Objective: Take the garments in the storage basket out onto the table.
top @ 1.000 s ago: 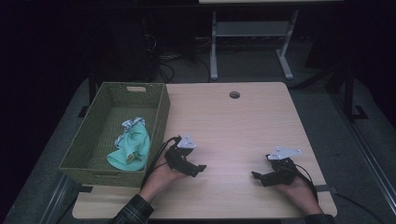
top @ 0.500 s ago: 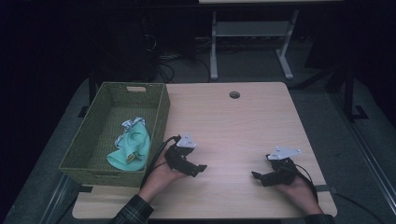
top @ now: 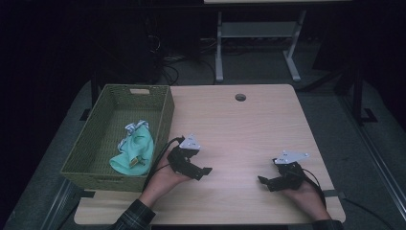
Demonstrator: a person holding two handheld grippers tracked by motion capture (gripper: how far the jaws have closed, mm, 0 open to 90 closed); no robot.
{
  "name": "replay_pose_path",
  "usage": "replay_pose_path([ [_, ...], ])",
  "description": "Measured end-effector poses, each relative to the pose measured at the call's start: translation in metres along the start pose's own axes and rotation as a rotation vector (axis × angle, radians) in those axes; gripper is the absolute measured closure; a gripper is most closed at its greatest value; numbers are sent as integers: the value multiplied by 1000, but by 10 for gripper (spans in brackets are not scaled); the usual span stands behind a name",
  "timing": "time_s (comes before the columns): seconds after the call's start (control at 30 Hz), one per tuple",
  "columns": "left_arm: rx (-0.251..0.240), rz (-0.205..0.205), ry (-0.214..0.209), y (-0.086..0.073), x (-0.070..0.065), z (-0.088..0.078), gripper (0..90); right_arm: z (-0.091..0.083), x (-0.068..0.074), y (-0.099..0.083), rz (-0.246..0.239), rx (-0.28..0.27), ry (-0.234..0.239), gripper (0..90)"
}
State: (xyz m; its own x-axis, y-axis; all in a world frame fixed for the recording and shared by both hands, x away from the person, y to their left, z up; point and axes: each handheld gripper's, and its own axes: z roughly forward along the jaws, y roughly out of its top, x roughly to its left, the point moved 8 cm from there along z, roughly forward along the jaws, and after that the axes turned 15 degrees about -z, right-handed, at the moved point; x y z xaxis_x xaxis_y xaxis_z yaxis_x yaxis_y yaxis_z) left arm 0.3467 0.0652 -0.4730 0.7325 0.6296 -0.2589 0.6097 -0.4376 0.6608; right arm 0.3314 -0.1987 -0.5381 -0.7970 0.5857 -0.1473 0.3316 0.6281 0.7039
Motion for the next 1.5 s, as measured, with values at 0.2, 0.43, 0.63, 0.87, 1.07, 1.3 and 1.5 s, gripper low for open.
replay_pose_path([
  [0.2,5,9,0,2,-2,-3,137,0,0,0,0,0,0,88],
  [0.43,14,23,18,4,-3,-6,137,0,0,0,0,0,0,88],
  [0.63,18,29,14,7,-4,-7,137,0,0,0,0,2,0,88],
  [0.87,29,37,12,9,-5,-11,137,0,0,0,0,3,0,88],
  [1.07,32,45,6,11,-7,-14,136,0,0,0,0,2,0,88],
  [1.3,24,48,-1,19,-7,-21,136,0,0,0,1,1,0,88],
  [1.5,32,57,-30,21,-8,-24,137,0,0,0,1,0,0,88],
])
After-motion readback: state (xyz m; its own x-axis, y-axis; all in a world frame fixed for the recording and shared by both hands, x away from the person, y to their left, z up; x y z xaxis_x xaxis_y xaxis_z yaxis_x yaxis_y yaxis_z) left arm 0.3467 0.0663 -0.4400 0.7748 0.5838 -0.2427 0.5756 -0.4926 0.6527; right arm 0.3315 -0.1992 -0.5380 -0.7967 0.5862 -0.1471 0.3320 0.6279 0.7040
